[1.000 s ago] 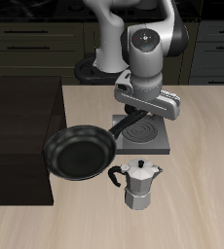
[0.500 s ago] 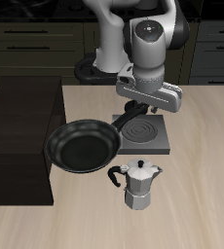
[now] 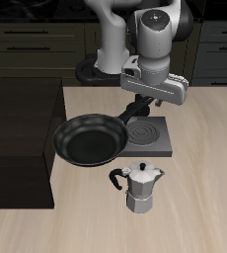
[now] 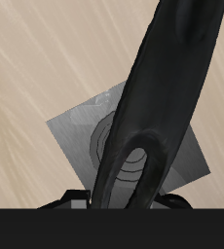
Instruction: Place the frypan on top of the shelf
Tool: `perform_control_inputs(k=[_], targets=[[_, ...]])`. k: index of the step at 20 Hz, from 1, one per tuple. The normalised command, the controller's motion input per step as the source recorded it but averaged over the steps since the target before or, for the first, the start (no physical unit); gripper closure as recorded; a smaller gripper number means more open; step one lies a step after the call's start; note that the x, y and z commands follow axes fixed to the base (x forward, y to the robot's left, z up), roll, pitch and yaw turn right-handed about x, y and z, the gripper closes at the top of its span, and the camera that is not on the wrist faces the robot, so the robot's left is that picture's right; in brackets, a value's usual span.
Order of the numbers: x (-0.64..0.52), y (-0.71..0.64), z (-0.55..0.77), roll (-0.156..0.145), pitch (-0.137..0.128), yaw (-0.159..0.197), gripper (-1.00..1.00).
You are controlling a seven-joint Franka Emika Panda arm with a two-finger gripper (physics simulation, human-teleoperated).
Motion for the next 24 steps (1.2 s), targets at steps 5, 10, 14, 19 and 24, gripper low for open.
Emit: perform_control_inputs(k=[5,10,14,19,24], targets=[[0.0,0.07,0.07,0.005,0.003,0.009,1.0],[-0.05,0.15,0.02,0.015,-0.002,0.036,1.0],[-0.05,0.12,0.05,0.004,-0.007,0.008,1.0],[-0.1,0.09,0.12,0.012,-0.028,0.042,1.0],[-0.01,-0.06,0.09,-0.009,-0.011,0.021,1.0]])
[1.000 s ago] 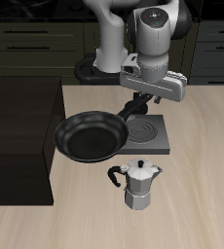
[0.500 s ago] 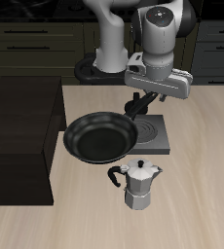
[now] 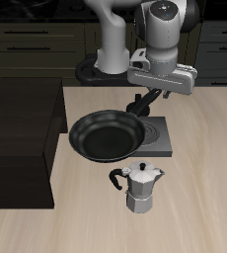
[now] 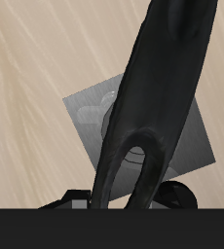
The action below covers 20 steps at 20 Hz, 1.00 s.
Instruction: Place the frypan on top of the shelf
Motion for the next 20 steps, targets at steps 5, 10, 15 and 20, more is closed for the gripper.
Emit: perform_control_inputs(k=[5,10,15,20], targets=[[-0.11,-0.01,0.17,-0.004,-0.031,0.03,1.0],[-0.11,-0.08,0.15,-0.021,-0.022,0.02,1.0],[-0.18,-0.1,0.27,-0.01,-0.04,0.025,1.0],[-0.15,-0.1,0.27,-0.018,-0.041,0.03,1.0]])
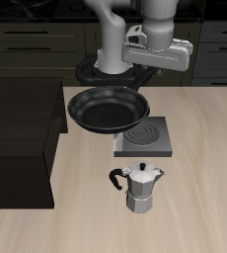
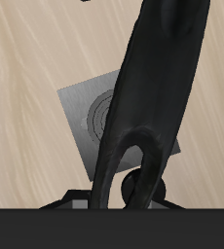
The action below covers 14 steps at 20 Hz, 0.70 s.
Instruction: Place the frypan on top of the shelf
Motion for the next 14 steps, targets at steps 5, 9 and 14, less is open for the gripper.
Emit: perform_control_inputs(k=[5,9,14], targets=[[-0.04,-0.02,0.07,-0.003,-0.004,0.018,1.0],[-0.09,0.01,0.09,-0.004,-0.011,0.018,1.0],[-0.1,0.01,0.14,0.0,-0.018,0.014,1.0]])
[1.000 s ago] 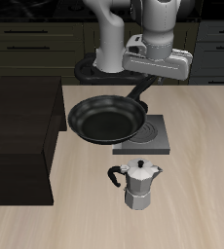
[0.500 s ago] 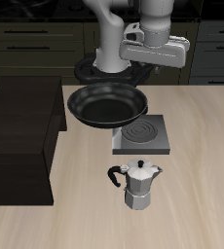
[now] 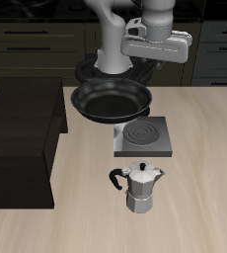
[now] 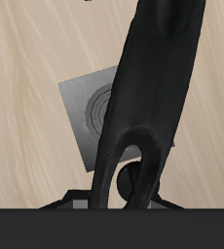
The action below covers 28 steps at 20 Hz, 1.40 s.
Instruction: Place the frypan on top of the shelf
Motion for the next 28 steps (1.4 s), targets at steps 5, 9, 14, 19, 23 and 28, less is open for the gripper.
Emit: perform_control_inputs(k=[5,9,14,19,23,28], targets=[[-0.1,0.0,0.1,-0.001,-0.013,0.011,1.0],[-0.04,-0.03,0.04,-0.004,0.0,0.008,1.0],[-0.1,-0.03,0.25,-0.009,-0.036,0.002,1.0],[-0.03,-0.13,0.26,-0.018,-0.034,0.015,1.0],[-0.07,-0.17,0.27,-0.02,-0.032,0.009,1.0],[0.0,-0.2,0.22,-0.02,-0.017,-0.007,1.0]])
